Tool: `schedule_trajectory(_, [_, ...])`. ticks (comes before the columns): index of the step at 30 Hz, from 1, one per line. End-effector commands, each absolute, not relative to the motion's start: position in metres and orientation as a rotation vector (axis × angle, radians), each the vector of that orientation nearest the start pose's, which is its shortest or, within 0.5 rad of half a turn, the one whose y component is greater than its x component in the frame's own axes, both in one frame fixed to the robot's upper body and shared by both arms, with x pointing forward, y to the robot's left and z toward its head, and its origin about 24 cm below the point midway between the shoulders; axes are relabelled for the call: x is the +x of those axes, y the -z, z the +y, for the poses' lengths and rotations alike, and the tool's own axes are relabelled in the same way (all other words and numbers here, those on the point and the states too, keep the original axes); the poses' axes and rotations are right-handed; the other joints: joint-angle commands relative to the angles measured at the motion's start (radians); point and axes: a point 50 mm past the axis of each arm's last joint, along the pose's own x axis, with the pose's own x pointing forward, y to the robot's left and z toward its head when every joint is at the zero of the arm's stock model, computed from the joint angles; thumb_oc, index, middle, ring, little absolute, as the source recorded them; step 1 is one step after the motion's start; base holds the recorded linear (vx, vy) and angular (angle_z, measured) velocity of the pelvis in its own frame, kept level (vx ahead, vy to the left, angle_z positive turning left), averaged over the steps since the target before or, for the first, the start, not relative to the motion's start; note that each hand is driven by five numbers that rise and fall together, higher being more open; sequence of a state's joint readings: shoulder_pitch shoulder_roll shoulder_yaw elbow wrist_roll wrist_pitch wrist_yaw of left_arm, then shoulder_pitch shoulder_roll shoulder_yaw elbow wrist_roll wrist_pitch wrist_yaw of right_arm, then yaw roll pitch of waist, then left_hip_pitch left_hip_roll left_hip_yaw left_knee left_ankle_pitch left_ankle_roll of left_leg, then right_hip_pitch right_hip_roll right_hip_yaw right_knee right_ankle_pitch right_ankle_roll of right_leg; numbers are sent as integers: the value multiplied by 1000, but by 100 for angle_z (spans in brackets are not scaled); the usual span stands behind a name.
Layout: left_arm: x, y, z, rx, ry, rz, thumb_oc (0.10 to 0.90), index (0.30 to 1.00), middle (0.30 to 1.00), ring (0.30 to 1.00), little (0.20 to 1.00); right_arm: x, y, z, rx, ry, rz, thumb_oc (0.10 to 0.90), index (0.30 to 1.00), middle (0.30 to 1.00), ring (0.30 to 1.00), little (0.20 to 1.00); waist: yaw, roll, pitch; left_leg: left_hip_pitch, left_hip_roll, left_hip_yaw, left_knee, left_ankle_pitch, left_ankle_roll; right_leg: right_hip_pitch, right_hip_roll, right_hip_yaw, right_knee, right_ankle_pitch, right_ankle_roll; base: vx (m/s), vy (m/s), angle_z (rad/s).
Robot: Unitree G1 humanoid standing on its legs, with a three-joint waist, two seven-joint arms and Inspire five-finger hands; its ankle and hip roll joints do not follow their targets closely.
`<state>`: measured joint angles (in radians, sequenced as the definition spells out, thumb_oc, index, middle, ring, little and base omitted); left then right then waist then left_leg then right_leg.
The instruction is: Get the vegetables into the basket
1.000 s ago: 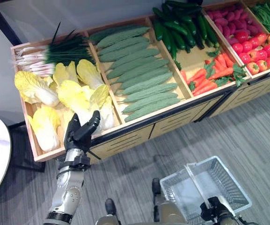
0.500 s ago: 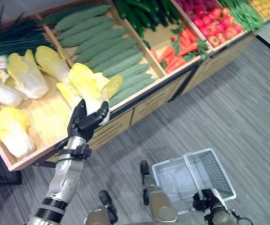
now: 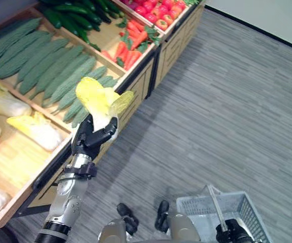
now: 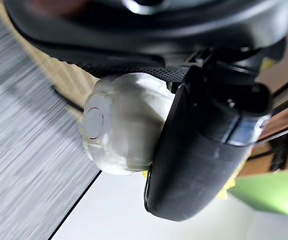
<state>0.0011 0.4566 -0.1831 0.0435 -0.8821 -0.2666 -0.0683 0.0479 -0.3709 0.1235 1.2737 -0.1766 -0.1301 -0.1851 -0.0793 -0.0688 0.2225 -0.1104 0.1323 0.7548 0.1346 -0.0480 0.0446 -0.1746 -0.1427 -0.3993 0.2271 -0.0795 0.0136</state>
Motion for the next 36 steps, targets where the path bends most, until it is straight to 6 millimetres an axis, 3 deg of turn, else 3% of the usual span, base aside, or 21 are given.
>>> schedule_trajectory(1, [262, -122, 188, -415, 274, -421, 400, 300, 300, 300, 300, 81, 130, -319, -666, 282, 1107, 400, 300, 300, 300, 300, -14, 8, -8, 18, 145, -21, 13, 114, -177, 105, -3, 54, -138, 47, 94, -18, -93, -15])
schedule_trajectory(6, [264, -121, 181, -441, 290, -415, 400, 300, 300, 300, 300, 79, 129, -322, -666, 302, 1104, 400, 300, 300, 300, 300, -26, 29, -1, 21, 169, -26, 1, 156, -202, 100, 24, 72, -134, 34, 74, -19, -116, -13])
schedule_trajectory(10, [267, -123, 171, -439, 343, -409, 400, 300, 300, 300, 300, 79, 125, -329, -670, 330, 1096, 400, 300, 300, 300, 300, -22, 37, 13, -8, 223, -98, 73, 232, -261, 123, 74, 102, -151, 14, 39, 10, -235, 0])
schedule_trajectory(11, [267, -125, 168, -441, 355, -418, 400, 300, 300, 300, 300, 80, 123, -332, -674, 340, 1092, 400, 300, 300, 300, 300, -14, 34, 20, -24, 215, -161, 103, 224, -261, 125, 79, 115, -150, 9, 33, -14, -98, -19])
schedule_trajectory(12, [266, -125, 165, -443, 366, -422, 400, 300, 300, 300, 300, 83, 121, -336, -680, 352, 1087, 400, 300, 300, 300, 300, -5, 33, 23, -44, 175, -259, 96, 204, -244, 121, 78, 131, -150, 12, 37, -90, -10, -29])
schedule_trajectory(13, [267, -126, 163, -441, 370, -430, 400, 300, 300, 300, 300, 87, 119, -338, -687, 357, 1079, 400, 300, 300, 300, 300, 7, 33, 25, -71, 124, -342, 65, 187, -204, 106, 74, 147, -156, 35, 36, -84, 26, -39])
schedule_trajectory(14, [267, -126, 163, -441, 370, -430, 400, 300, 300, 300, 300, 87, 119, -338, -687, 357, 1079, 400, 300, 300, 300, 300, 4, 33, 24, -72, 122, -344, 64, 188, -203, 105, 73, 145, -156, 34, 37, -41, 62, -40])
schedule_trajectory(15, [266, -125, 161, -437, 368, -429, 400, 300, 300, 300, 300, 91, 117, -340, -696, 363, 1066, 400, 300, 300, 300, 300, 22, 37, 25, -89, 67, -487, -7, 155, -181, 99, 71, 194, -151, 41, 48, 56, 74, -40])
schedule_trajectory(18, [265, -126, 164, -415, 363, -448, 400, 300, 300, 300, 300, 97, 113, -344, -720, 357, 1050, 400, 300, 300, 300, 300, 55, 41, 20, -133, 20, -711, -65, 177, -169, 75, 78, 270, -137, 51, 60, 90, 89, -45])
schedule_trajectory(20, [265, -129, 165, -416, 362, -462, 400, 300, 300, 300, 300, 101, 112, -344, -731, 345, 1042, 400, 300, 300, 300, 300, 63, 44, 23, -149, -12, -799, -66, 180, -168, 70, 83, 316, -120, 49, 65, 102, 128, -115])
schedule_trajectory(23, [265, -129, 166, -436, 371, -459, 400, 300, 300, 300, 300, 95, 116, -340, -718, 328, 1060, 400, 300, 300, 300, 300, 52, 45, -1, -123, -20, -746, -82, 166, -152, 61, 67, 340, -112, 42, 77, 96, 228, -86])
schedule_trajectory(29, [262, -128, 170, -427, 374, -458, 400, 300, 300, 300, 300, 89, 122, -333, -695, 306, 1088, 400, 300, 300, 300, 300, 47, 20, -32, -95, -61, -681, -73, 116, -117, 53, 22, 393, -121, 69, 117, 75, 219, -33])
schedule_trajectory(33, [262, -126, 179, -397, 351, -448, 400, 300, 300, 300, 300, 100, 121, -328, -685, 305, 1055, 400, 300, 300, 300, 300, 49, 4, -36, -65, -74, -590, -73, 81, -93, 7, -19, 433, -123, 152, 167, -9, 202, -49])
schedule_trajectory(35, [261, -125, 180, -386, 346, -441, 400, 300, 300, 300, 300, 101, 121, -327, -685, 303, 1048, 400, 300, 300, 300, 300, 55, 3, -34, -58, -70, -572, -75, 79, -91, 4, -25, 419, -118, 162, 168, -16, 102, -83])
schedule_trajectory(36, [259, -121, 186, -366, 327, -421, 400, 300, 300, 300, 300, 104, 122, -323, -685, 293, 1042, 400, 300, 300, 300, 300, 80, 10, -35, -33, -51, -514, -80, 68, -85, -3, -71, 274, -66, 175, 162, -15, 101, -97])
